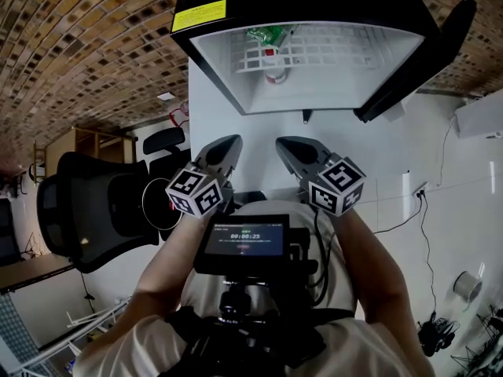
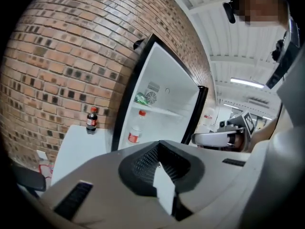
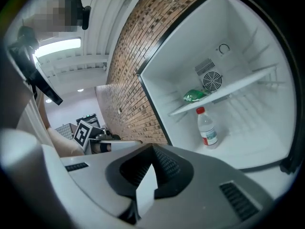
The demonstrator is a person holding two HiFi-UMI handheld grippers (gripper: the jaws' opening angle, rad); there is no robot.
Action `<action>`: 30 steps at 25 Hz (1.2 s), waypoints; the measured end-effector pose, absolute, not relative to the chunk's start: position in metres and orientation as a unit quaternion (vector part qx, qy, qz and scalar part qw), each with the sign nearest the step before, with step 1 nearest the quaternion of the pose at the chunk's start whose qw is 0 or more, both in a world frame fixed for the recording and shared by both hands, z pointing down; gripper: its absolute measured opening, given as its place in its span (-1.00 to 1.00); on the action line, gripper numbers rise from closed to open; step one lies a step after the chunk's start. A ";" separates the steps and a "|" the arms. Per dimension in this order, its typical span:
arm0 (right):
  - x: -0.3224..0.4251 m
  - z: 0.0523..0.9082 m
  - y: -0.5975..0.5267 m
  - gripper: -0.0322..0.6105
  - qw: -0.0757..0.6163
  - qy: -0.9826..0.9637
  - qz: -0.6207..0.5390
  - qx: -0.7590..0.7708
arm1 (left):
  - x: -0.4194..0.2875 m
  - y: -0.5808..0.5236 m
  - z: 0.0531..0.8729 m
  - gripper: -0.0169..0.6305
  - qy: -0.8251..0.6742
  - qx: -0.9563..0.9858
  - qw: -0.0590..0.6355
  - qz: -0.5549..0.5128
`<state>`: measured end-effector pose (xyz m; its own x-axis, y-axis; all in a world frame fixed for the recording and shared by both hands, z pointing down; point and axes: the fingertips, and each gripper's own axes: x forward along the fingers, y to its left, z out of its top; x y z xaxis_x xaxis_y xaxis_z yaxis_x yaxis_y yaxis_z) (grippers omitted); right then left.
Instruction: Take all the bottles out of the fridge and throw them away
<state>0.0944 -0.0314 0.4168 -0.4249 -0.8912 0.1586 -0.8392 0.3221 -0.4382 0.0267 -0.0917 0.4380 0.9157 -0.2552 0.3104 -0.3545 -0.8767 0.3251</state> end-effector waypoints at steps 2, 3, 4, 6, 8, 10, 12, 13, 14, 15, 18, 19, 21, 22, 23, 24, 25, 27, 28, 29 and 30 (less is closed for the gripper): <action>0.107 0.416 -0.027 -0.89 0.059 0.805 -0.233 -0.542 | 0.043 -0.085 0.437 -0.94 -0.142 0.963 0.188 0.133; 0.115 0.415 -0.025 -0.89 0.061 0.802 -0.233 -0.547 | 0.051 -0.081 0.436 -0.94 -0.135 0.964 0.187 0.135; 0.122 0.414 -0.023 -0.89 0.063 0.799 -0.233 -0.551 | 0.059 -0.077 0.435 -0.94 -0.128 0.964 0.186 0.137; 0.135 0.413 -0.019 -0.89 0.064 0.794 -0.230 -0.559 | 0.074 -0.072 0.433 -0.94 -0.118 0.966 0.185 0.138; 0.145 0.413 -0.016 -0.89 0.054 0.793 -0.221 -0.565 | 0.088 -0.067 0.430 -0.94 -0.108 0.968 0.181 0.138; 0.153 0.413 -0.012 -0.89 0.038 0.795 -0.209 -0.568 | 0.102 -0.060 0.429 -0.94 -0.096 0.970 0.175 0.140; 0.160 0.413 -0.008 -0.89 0.029 0.795 -0.201 -0.572 | 0.115 -0.052 0.428 -0.94 -0.084 0.972 0.169 0.142; 0.164 0.413 -0.007 -0.89 0.027 0.794 -0.199 -0.574 | 0.120 -0.048 0.427 -0.94 -0.077 0.973 0.165 0.143; 0.168 0.414 -0.005 -0.89 0.026 0.793 -0.198 -0.576 | 0.126 -0.043 0.426 -0.94 -0.071 0.973 0.162 0.146; 0.171 0.415 -0.003 -0.89 0.026 0.792 -0.198 -0.577 | 0.131 -0.038 0.423 -0.94 -0.066 0.973 0.162 0.148; 0.179 0.416 0.002 -0.89 0.030 0.789 -0.199 -0.581 | 0.140 -0.032 0.423 -0.94 -0.060 0.974 0.159 0.151; 0.181 0.416 0.004 -0.89 0.031 0.788 -0.200 -0.581 | 0.141 -0.032 0.425 -0.94 -0.059 0.975 0.154 0.151; 0.186 0.415 0.006 -0.89 0.033 0.787 -0.198 -0.584 | 0.145 -0.031 0.426 -0.94 -0.057 0.975 0.150 0.153; 0.189 0.414 0.007 -0.89 0.035 0.786 -0.197 -0.585 | 0.147 -0.030 0.425 -0.94 -0.057 0.975 0.149 0.154; 0.191 0.414 0.009 -0.89 0.037 0.785 -0.197 -0.587 | 0.149 -0.028 0.424 -0.94 -0.057 0.975 0.150 0.155; 0.194 0.413 0.010 -0.89 0.038 0.784 -0.196 -0.588 | 0.152 -0.026 0.423 -0.94 -0.056 0.974 0.151 0.157; 0.196 0.413 0.010 -0.89 0.039 0.784 -0.196 -0.588 | 0.154 -0.024 0.423 -0.94 -0.056 0.974 0.151 0.158; 0.201 0.412 0.010 -0.89 0.041 0.784 -0.194 -0.589 | 0.159 -0.024 0.424 -0.94 -0.055 0.976 0.144 0.156; 0.203 0.412 0.009 -0.89 0.041 0.784 -0.193 -0.589 | 0.161 -0.025 0.424 -0.94 -0.055 0.976 0.140 0.156; 0.204 0.412 0.009 -0.89 0.042 0.784 -0.192 -0.588 | 0.163 -0.024 0.424 -0.94 -0.056 0.976 0.138 0.156; 0.205 0.412 0.008 -0.89 0.042 0.785 -0.192 -0.588 | 0.164 -0.023 0.423 -0.94 -0.057 0.976 0.137 0.158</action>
